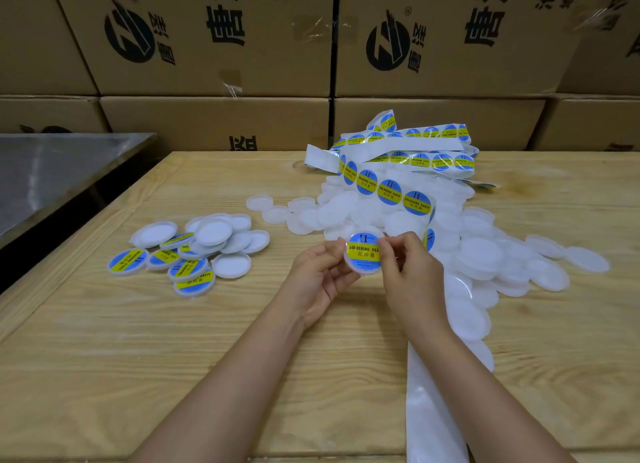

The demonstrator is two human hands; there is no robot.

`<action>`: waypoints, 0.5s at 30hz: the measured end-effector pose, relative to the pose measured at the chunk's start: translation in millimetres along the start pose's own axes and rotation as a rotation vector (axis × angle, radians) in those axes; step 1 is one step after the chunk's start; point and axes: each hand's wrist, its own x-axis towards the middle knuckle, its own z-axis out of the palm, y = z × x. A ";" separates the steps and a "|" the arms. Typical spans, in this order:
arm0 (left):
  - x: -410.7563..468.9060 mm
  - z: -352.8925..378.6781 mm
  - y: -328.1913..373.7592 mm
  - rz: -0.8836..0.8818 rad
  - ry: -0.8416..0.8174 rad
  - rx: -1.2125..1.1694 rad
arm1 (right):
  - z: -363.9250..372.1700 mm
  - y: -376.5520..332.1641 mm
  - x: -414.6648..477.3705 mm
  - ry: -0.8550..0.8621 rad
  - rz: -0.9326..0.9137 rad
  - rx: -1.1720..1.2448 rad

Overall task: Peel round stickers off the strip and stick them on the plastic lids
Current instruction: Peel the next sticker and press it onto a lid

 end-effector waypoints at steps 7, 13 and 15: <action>4.1 -10.2 17.1 0.293 0.296 0.378 | -17.3 6.5 14.2 0.248 -0.075 -0.303; -0.6 -56.3 38.2 0.860 0.574 1.679 | -26.3 21.3 20.0 0.145 0.135 -0.340; -2.1 -57.0 37.7 0.804 0.569 1.832 | -27.8 22.1 21.4 0.134 0.150 -0.272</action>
